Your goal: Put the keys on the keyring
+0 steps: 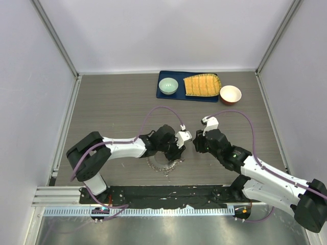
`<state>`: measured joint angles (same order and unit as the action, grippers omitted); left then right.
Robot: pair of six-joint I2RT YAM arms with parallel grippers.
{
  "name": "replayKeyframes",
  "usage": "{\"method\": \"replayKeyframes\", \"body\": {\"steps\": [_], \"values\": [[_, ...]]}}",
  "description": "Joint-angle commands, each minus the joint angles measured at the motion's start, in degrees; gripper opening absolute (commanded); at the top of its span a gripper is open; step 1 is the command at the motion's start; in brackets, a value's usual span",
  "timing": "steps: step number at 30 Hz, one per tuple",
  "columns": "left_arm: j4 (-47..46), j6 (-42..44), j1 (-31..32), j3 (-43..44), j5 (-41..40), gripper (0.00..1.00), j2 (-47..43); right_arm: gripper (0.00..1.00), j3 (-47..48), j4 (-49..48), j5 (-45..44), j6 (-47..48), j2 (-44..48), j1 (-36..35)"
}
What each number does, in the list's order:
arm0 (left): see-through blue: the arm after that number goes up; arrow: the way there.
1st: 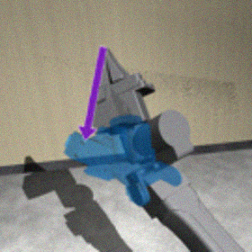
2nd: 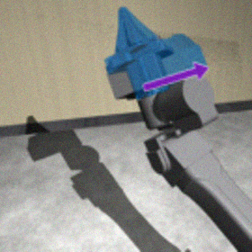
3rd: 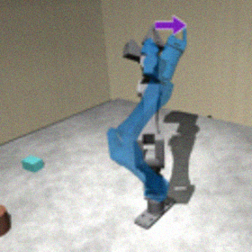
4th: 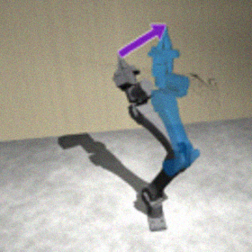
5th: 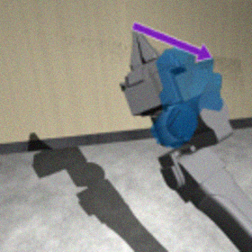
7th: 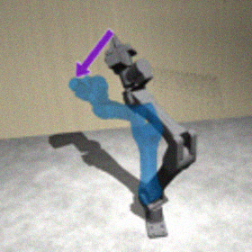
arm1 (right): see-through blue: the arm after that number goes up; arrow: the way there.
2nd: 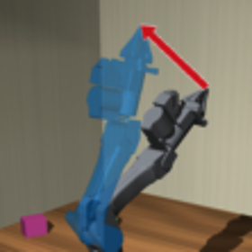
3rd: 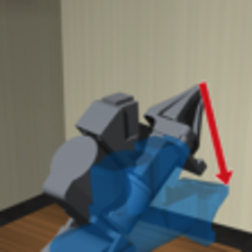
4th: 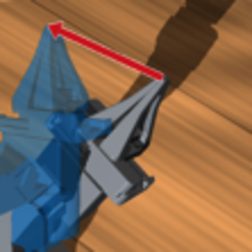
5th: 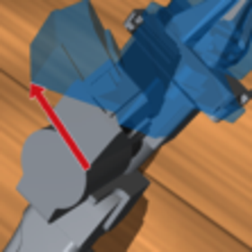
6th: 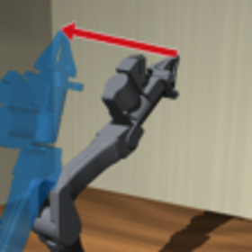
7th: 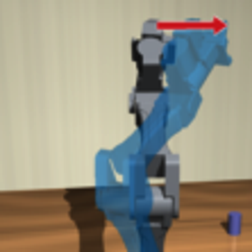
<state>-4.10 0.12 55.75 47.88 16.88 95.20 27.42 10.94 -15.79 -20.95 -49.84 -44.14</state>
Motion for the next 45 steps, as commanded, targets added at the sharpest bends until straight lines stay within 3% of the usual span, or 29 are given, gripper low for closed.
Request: {"method": "replayKeyframes", "body": {"steps": [1,12,19,29,39,45], "values": [[2.9,2.3,0.6,2.6,-1.2,0.35,1.1,0.4,0.3,-2.2,-1.3,-0.1,0.5,-0.2],[6.0,3.0,1.6,3.9,-3.8,0.36,2.1,0.4,0.1,-2.3,-0.8,-0.1,0.3,-0.1],[4.4,1.1,2.0,2.7,-7.5,0.47,-1.1,0.39,-0.1,-2.8,-0.5,-0.1,0.2,-0.2],[1.6,-3.3,1.9,2.1,-8.1,0.53,-4.7,0.4,-0.3,-2.9,0.3,-0.2,1.0,-0.1],[9.3,-3.6,2.0,4.9,-7.8,0.43,-3.7,0.4,-0.4,-2.9,0.8,-0.3,1.5,-0.1],[13.3,-1.8,2.0,7.2,-8.8,0.43,-1.3,0.39,-0.5,-2.9,0.9,-0.1,1.7,-0.1]]}}
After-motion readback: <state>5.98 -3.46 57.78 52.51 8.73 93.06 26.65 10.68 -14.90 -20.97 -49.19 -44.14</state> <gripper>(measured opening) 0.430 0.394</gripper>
